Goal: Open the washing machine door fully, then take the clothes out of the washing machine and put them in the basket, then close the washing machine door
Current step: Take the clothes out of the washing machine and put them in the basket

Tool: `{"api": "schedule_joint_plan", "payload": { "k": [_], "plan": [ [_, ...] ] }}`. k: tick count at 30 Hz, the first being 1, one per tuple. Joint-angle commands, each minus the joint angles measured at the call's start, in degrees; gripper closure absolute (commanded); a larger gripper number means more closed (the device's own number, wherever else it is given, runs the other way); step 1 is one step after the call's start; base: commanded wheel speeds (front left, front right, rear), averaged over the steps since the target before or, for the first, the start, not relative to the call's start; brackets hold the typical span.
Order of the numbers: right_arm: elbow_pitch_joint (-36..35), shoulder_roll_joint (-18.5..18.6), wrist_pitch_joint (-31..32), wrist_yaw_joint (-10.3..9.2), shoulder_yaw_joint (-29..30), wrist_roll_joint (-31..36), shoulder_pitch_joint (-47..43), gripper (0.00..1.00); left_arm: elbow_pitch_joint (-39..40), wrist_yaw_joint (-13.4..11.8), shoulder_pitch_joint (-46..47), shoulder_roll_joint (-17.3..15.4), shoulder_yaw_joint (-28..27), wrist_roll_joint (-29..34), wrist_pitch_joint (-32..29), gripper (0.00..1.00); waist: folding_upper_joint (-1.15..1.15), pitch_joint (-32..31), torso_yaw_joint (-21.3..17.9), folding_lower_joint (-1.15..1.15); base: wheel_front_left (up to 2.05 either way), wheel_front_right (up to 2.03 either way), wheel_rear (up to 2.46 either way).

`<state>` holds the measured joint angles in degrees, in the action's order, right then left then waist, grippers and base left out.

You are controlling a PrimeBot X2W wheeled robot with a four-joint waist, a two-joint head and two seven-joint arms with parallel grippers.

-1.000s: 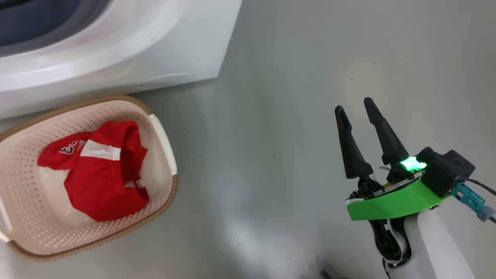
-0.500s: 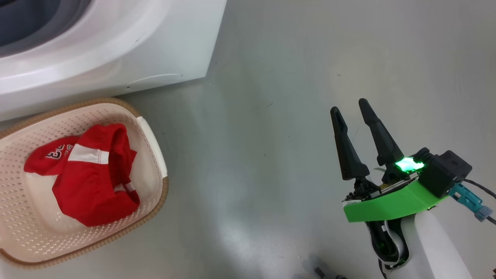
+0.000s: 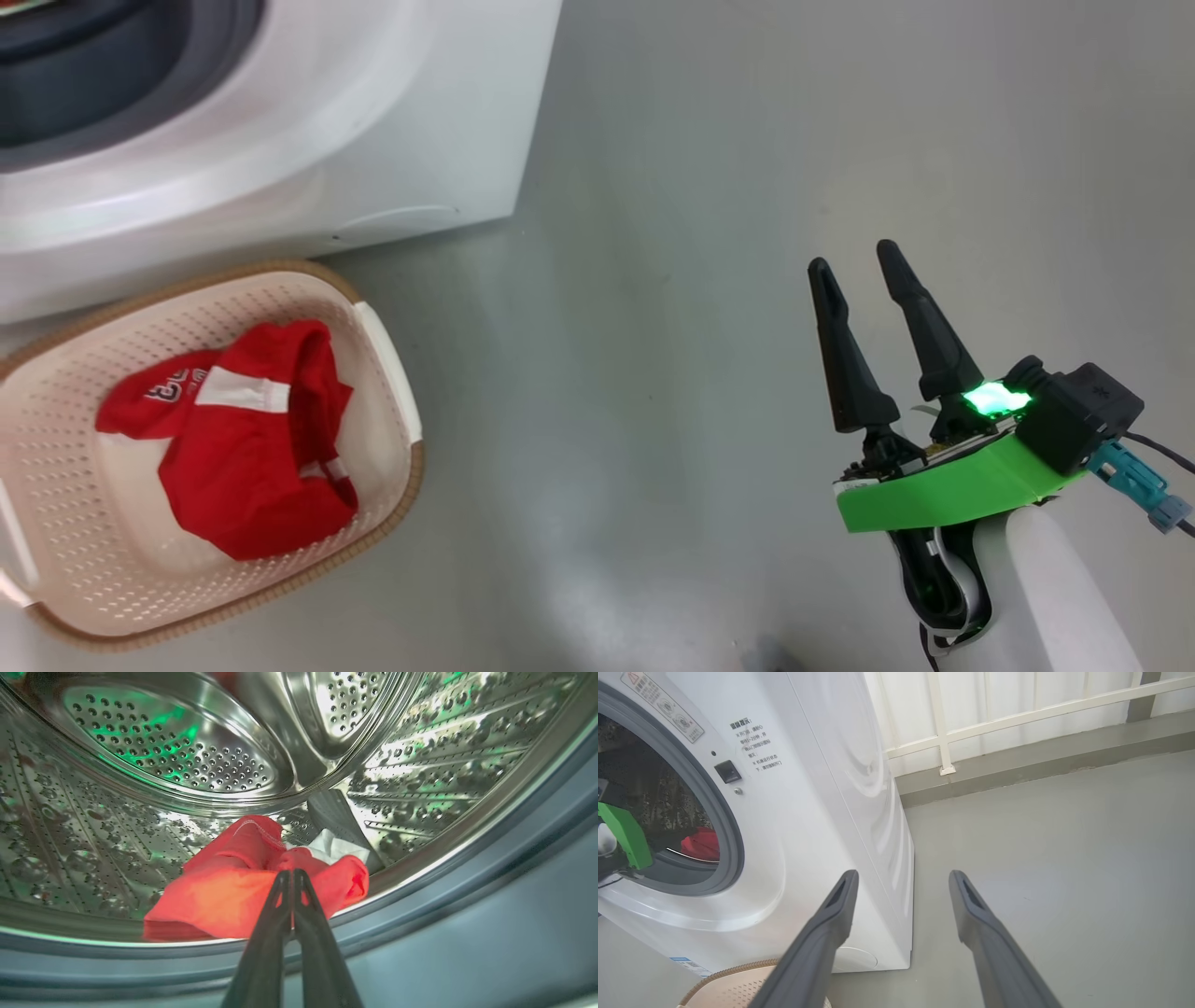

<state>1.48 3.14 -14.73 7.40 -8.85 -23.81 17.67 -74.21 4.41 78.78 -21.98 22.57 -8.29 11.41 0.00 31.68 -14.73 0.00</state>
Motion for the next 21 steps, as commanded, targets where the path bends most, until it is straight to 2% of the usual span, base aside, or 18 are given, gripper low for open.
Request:
{"api": "schedule_joint_plan", "payload": {
  "k": [1, 6, 11, 21],
  "plan": [
    [-0.9, -0.3, -0.3, 0.09, -1.0, 0.7, -1.4, 0.0, 1.3, 1.1, -1.3, -1.6, -1.9, -2.3, 1.8, 1.0, 0.0, -1.8, 1.1, 0.0, 0.0, 0.0, 0.0],
    [-0.4, -0.3, -0.3, 0.09, -0.7, 1.5, -2.5, 0.0, 3.6, 2.2, -5.2, -0.1, -5.1, -6.9, 3.4, 1.0, 0.0, -4.6, 2.2, 0.0, 0.0, 0.0, 0.0],
    [0.1, -0.3, -0.3, 0.09, -0.2, 2.3, -3.4, 0.0, 9.8, 2.7, -9.6, 0.3, -7.9, -10.0, 3.6, 1.0, 0.0, -6.6, 3.2, 0.0, 0.0, 0.0, 0.0],
    [0.9, -0.3, -0.3, 0.09, 1.4, 4.4, -5.9, 0.0, 30.0, 3.0, -25.1, 2.2, -16.9, -13.7, 3.6, 1.0, 0.0, -10.9, 6.3, 0.0, 0.0, 0.0, 0.0]
  ]
}}
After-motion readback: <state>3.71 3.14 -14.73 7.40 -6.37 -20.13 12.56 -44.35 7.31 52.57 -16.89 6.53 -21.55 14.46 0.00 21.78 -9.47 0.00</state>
